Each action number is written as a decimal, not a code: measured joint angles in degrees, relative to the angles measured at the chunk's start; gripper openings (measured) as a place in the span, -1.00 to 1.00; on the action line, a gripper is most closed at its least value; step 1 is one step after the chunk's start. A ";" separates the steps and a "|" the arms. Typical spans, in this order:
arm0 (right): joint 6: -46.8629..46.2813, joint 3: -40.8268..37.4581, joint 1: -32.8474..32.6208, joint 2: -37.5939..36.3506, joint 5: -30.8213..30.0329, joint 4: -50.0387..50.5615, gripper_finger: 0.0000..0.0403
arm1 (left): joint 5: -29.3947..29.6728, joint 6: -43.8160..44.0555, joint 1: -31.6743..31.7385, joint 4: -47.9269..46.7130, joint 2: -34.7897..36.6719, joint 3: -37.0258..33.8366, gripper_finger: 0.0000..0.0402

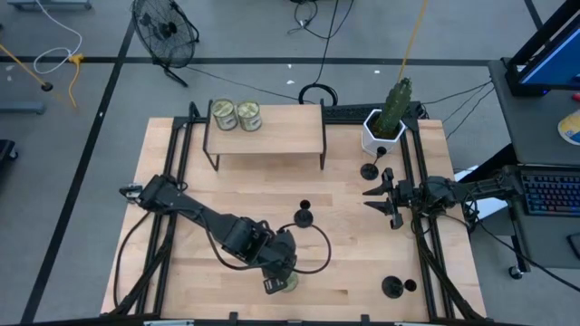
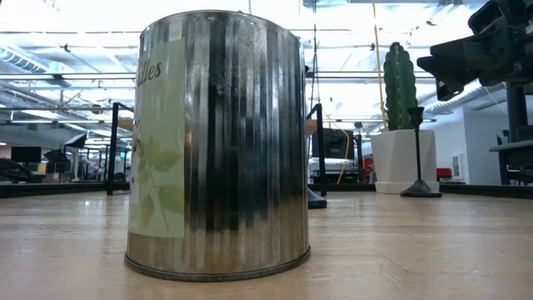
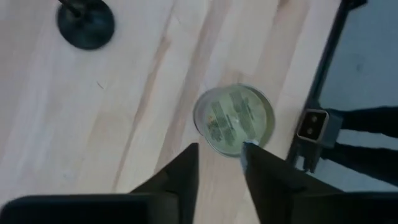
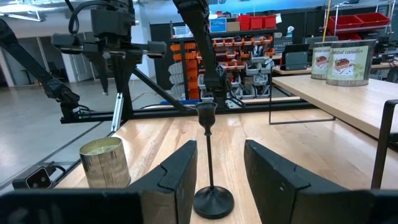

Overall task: Pick & Place candle stick holders
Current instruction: Put the green scented candle on the shelf

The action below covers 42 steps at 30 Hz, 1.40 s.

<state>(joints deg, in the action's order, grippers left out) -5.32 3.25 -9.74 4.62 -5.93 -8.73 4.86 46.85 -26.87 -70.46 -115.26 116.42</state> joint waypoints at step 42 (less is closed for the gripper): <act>0.00 0.02 -0.01 0.00 0.00 0.02 -0.38 | -3.40 -3.96 0.49 18.82 0.07 -18.63 0.47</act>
<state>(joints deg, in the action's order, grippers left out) -5.32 3.27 -9.75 4.62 -5.93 -8.71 1.46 42.89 -26.38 -51.63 -115.20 97.79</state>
